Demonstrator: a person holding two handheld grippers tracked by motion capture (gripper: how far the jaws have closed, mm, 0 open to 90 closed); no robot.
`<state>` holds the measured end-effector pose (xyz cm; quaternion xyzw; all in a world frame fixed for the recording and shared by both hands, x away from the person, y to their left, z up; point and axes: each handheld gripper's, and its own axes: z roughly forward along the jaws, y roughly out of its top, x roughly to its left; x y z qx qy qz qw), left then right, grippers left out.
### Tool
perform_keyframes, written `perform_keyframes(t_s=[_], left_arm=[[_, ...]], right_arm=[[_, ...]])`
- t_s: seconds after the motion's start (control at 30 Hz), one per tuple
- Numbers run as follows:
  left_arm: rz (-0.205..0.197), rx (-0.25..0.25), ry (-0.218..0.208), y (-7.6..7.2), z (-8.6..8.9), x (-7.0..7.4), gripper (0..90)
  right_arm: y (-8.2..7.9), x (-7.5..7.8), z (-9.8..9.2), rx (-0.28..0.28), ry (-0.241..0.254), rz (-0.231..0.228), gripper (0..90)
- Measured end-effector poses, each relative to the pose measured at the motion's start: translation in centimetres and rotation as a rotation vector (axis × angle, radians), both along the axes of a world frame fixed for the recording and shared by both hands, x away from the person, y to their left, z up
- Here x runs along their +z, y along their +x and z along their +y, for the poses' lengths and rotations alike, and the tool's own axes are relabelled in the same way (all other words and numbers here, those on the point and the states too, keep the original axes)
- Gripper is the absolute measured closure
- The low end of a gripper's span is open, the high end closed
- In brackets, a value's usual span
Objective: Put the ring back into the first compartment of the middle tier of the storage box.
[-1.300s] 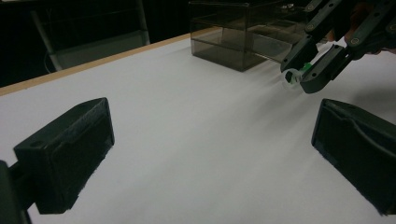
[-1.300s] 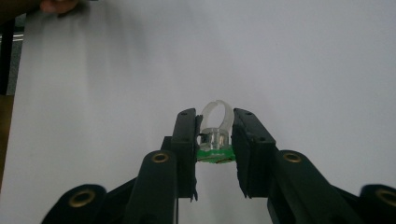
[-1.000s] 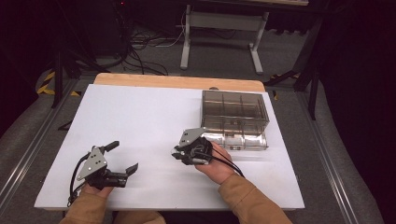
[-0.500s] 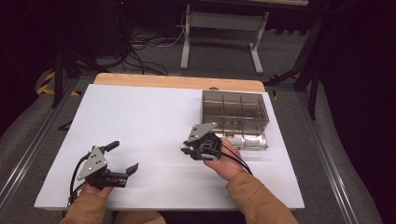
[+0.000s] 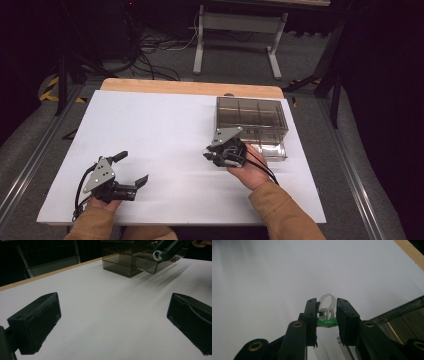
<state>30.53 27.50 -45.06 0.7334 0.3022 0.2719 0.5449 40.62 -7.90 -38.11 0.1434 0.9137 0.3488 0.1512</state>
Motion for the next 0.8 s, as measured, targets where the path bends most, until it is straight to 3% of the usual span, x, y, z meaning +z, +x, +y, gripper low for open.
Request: perform_keyframes(t_s=[0.8], left_arm=[[-0.003,0.000,0.005,0.0,0.0,0.0,0.2]], right_arm=[[1.5,0.3,-2.6,-0.077,-0.029,-0.023,71.2]])
